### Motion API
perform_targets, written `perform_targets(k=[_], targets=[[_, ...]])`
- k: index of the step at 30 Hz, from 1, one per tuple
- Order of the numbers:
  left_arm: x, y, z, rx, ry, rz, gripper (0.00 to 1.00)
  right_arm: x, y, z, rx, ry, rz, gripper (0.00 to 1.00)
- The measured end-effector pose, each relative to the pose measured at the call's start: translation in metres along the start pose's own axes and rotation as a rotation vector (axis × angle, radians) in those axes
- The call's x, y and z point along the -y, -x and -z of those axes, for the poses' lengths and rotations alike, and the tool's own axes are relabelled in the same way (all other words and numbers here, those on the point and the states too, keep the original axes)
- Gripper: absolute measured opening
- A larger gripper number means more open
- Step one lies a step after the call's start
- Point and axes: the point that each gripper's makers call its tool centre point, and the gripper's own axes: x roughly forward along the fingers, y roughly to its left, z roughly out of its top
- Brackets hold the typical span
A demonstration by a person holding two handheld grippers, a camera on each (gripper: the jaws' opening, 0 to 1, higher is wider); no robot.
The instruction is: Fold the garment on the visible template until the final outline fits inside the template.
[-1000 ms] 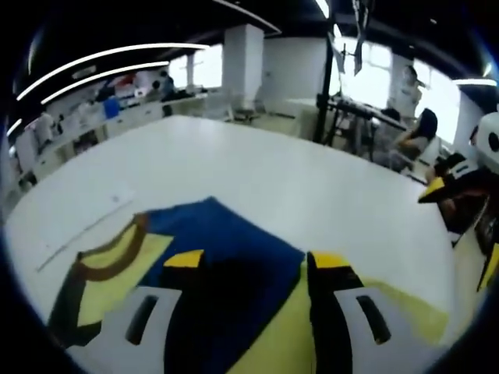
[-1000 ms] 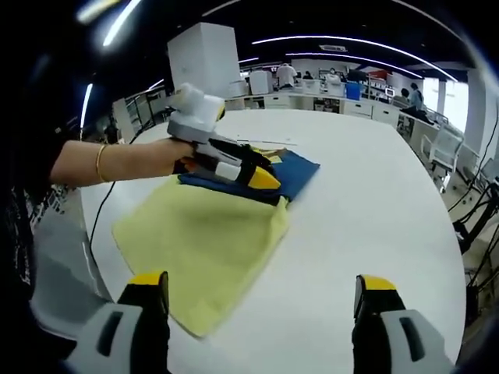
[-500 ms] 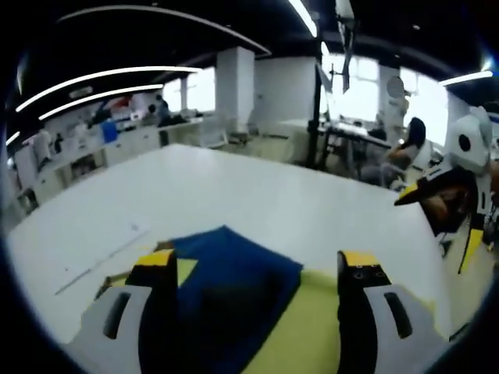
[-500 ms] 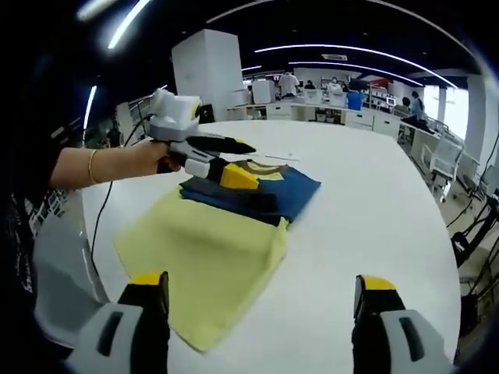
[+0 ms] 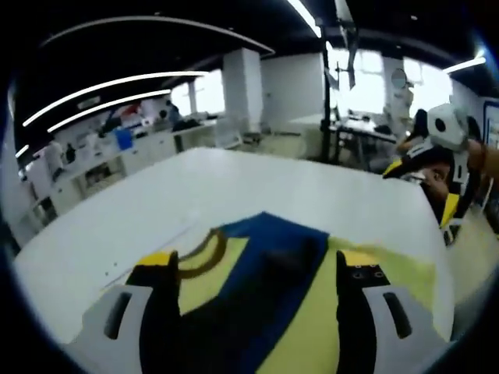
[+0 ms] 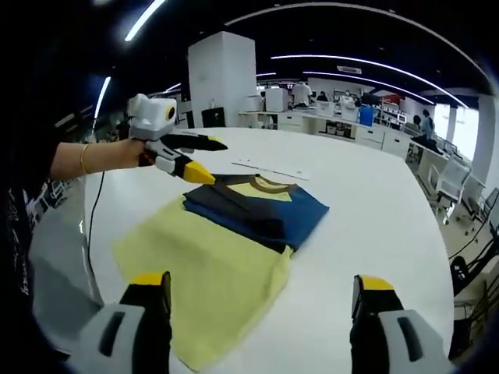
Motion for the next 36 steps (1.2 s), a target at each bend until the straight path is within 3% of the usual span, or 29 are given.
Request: perform_targets(k=[7, 14, 18, 27, 36], targets=[[-0.038, 0.029, 0.029, -0.059, -0.006, -0.081, 0.67, -0.005, -0.018, -0.016, 0.025, 0.026, -0.023, 0.93], [-0.056, 0.042, 0.052, -0.094, 0.010, -0.120, 0.59, -0.011, -0.034, -0.028, 0.032, 0.051, -0.055, 0.90], [-0.061, 0.043, 0.062, -0.106, 0.017, -0.131, 0.54, -0.013, -0.044, -0.034, 0.034, 0.069, -0.069, 0.89], [-0.085, 0.034, 0.104, -0.176, 0.031, -0.173, 0.41, -0.018, -0.070, -0.045, 0.059, 0.072, -0.085, 0.77], [-0.098, 0.027, 0.125, -0.203, 0.039, -0.190, 0.34, -0.019, -0.103, -0.047, 0.066, 0.058, -0.113, 0.66]])
